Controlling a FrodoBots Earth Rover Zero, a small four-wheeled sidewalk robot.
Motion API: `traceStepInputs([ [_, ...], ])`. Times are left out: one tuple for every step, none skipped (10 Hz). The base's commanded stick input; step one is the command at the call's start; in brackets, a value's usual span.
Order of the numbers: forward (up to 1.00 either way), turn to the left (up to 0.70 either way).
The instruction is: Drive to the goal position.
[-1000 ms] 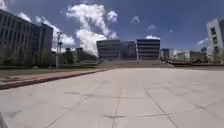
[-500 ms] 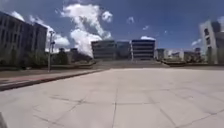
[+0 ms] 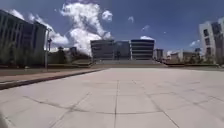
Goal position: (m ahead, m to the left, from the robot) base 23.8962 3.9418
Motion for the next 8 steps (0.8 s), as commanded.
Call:
traceStepInputs([
  [0.70, 0.00],
  [0.70, 0.00],
  [0.70, 0.00],
  [0.70, 0.00],
  [0.70, 0.00],
  [0.70, 0.00],
  [0.70, 0.00],
  [0.70, 0.00],
])
